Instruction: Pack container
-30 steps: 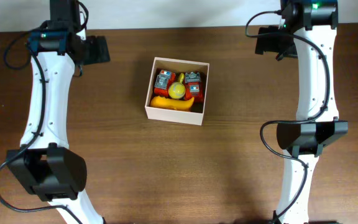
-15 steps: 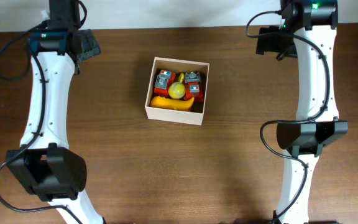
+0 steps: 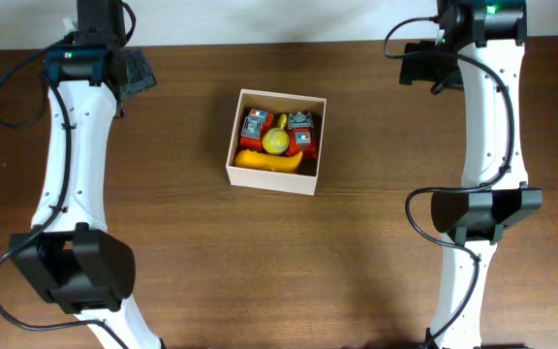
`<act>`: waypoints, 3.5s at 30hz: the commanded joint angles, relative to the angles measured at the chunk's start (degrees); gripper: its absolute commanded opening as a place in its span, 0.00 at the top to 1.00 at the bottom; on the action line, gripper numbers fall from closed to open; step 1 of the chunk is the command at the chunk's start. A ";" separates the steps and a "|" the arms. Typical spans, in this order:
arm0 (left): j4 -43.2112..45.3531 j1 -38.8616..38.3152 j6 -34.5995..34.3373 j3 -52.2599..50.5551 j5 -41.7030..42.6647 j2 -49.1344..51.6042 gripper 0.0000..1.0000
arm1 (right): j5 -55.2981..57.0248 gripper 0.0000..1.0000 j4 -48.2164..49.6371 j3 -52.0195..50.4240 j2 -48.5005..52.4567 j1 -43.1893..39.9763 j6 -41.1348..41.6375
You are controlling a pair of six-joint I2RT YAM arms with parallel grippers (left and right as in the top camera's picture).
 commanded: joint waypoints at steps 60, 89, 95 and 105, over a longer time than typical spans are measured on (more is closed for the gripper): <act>64.32 1.27 7.69 -104.72 8.79 -95.49 0.01 | 1.09 0.01 -0.33 0.68 -1.29 0.26 -0.50; 55.04 1.75 9.40 -115.19 12.09 -112.76 0.01 | 1.09 0.01 -0.33 0.68 -1.29 0.26 -0.50; 55.04 1.75 9.38 -115.19 12.09 -112.69 0.01 | 1.09 0.01 -0.33 0.68 -1.29 0.26 -0.50; 55.04 1.75 9.38 -115.19 12.09 -112.69 0.01 | 1.09 0.01 -0.33 0.68 -1.29 0.26 -0.50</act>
